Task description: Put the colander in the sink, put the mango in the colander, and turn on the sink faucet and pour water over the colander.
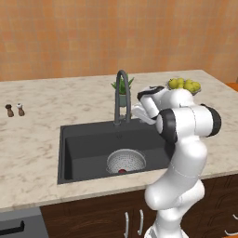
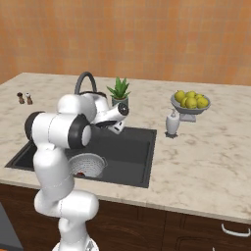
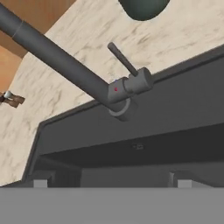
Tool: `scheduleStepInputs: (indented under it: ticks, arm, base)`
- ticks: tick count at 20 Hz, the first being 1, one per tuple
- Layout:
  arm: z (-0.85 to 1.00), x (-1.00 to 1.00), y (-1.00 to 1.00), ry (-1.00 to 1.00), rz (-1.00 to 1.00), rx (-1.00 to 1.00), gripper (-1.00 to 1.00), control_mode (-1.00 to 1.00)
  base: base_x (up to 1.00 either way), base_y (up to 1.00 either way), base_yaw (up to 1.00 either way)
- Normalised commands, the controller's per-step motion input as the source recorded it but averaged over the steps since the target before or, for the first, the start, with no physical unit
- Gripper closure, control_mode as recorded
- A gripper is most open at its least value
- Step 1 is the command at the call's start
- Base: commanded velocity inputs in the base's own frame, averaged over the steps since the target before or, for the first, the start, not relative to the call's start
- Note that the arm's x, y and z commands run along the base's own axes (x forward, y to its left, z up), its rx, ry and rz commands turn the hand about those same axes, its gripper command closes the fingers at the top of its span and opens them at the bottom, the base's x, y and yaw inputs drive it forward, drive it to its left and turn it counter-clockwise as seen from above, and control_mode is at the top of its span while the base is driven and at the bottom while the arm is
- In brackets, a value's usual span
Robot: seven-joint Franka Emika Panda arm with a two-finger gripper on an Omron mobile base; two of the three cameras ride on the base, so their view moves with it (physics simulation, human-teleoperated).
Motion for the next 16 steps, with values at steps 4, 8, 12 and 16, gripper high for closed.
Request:
scheduleStepInputs:
  ticks: [4,8,12,16]
  arm:
    - [0.0,0.62,0.16,-0.04,-0.07,0.04,-1.0,-1.0]
    - [0.0,0.52,0.0,0.0,-0.08,0.01,-1.0,-1.0]
    - [0.0,0.49,0.0,0.0,-0.06,0.01,-1.0,-1.0]
    - [-0.03,0.58,0.0,0.0,-0.06,0.02,-1.0,-1.0]
  base:
    - [0.0,0.0,0.0]
    - [0.0,0.0,0.0]
    - [0.0,0.0,0.0]
    - [0.0,0.0,0.0]
